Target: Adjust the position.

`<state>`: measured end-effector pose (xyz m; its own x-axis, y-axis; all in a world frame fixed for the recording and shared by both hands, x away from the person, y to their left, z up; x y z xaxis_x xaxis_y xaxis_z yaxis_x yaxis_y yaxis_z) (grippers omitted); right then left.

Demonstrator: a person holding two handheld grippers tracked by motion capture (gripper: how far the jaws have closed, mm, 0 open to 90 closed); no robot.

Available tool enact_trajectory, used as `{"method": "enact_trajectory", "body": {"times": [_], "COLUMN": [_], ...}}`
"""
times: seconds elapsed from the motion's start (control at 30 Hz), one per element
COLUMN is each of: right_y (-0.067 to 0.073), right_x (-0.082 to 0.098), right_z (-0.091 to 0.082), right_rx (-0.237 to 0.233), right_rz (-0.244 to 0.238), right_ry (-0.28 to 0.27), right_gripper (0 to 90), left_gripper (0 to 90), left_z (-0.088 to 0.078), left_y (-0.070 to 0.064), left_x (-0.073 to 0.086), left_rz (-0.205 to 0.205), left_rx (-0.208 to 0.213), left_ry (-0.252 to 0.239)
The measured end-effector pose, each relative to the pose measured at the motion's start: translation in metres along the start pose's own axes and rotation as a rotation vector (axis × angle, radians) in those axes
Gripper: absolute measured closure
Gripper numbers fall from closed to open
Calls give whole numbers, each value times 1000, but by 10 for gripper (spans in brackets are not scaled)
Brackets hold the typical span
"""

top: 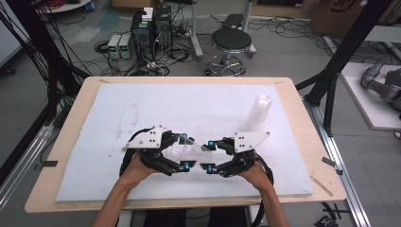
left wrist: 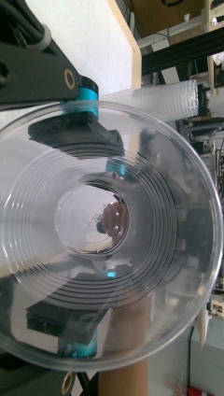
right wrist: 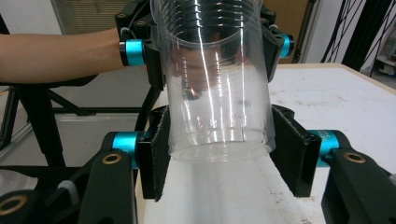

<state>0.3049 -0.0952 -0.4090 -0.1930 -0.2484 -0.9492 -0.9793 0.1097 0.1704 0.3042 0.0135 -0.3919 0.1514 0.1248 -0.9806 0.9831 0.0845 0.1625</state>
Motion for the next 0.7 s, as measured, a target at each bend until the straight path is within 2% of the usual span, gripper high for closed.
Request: {"method": "enact_trajectory", "body": {"times": [0.17,0.2,0.23,0.27,0.3,0.33,0.37,0.57,0.63,0.67,0.7], "right_y": [0,2,2,2,2,5,4,4,0,-2,-6], "right_x": [1,2,-1,-2,-2,-3,-5,-8,-7,-6,-4], "right_z": [1,1,3,5,5,6,6,5,4,2,-2], "right_rx": [3,3,12,31,41,25,35,66,100,117,150], "right_rz": [-6,-7,16,28,20,17,15,22,37,50,68], "right_ry": [9,12,-4,-1,13,17,1,4,8,8,10], "right_gripper": [417,355,156,140,140,140,139,136,136,136,136], "left_gripper": [317,317,317,317,316,316,316,316,315,315,315], "left_z": [0,0,-1,-1,-1,-1,-1,-4,-6,-8,-9], "left_y": [-1,0,0,0,0,-1,-1,-1,0,2,3], "left_x": [1,1,2,3,3,3,3,5,7,9,11], "left_rz": [2,7,9,6,5,4,8,6,7,6,5], "left_rx": [4,-3,-4,-4,-3,-2,-1,-5,-7,-12,-15], "left_ry": [8,13,18,23,26,26,27,42,60,86,102]}}
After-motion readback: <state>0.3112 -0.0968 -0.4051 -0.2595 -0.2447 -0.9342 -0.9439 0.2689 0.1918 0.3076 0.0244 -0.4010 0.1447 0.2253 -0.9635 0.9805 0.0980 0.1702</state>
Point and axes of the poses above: each handheld gripper's, and its own axes: z roughly forward along the jaws, x roughly out of its underside, y roughly to its left, the point moved 9 cm from there along z, roughly forward along the jaws, and after that the axes turned 10 degrees about z, right-handed, at the moved point
